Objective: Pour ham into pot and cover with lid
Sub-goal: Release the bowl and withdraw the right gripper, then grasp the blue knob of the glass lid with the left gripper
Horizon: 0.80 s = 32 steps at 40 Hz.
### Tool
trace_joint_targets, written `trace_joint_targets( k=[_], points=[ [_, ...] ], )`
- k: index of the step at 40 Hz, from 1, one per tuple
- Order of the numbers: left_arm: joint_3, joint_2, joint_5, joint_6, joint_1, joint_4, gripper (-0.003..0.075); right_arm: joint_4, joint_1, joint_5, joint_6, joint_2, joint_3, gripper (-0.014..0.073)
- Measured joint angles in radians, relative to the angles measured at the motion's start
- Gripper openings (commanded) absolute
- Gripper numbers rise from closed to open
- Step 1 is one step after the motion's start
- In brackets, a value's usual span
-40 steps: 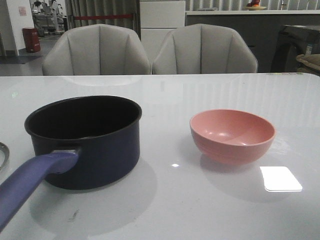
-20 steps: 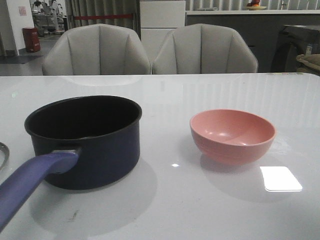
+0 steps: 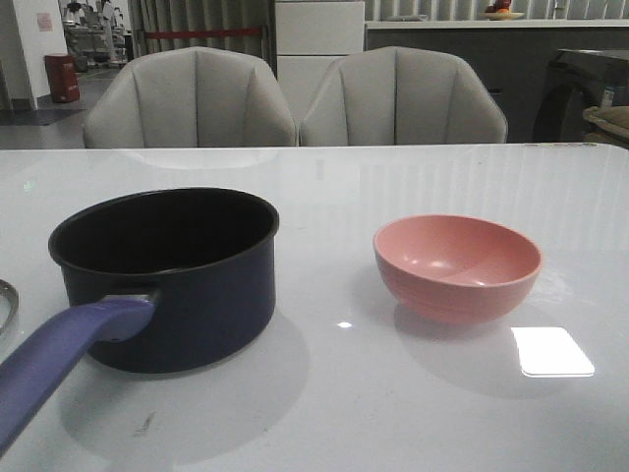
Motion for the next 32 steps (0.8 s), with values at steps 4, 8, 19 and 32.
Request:
trace_joint_targets(
  k=[4,8,19,32],
  points=[
    [-0.075,0.141,0.067,0.000,0.004,-0.023,0.0628,0.000,0.000,0.000,0.000,0.000,0.000,0.0153],
    [-0.128,0.269,0.105,0.000,0.004,-0.035,0.0625,0.000,0.000,0.000,0.000,0.000,0.000,0.0153],
    [-0.223,0.539,0.137,-0.001,0.005,-0.066,0.0625,0.000,0.000,0.002,0.000,0.000,0.000,0.0153],
    [-0.381,0.765,0.222,-0.001,0.049,-0.109,0.0631,0.000,0.000,0.002,0.000,0.000,0.000,0.0153]
  ],
)
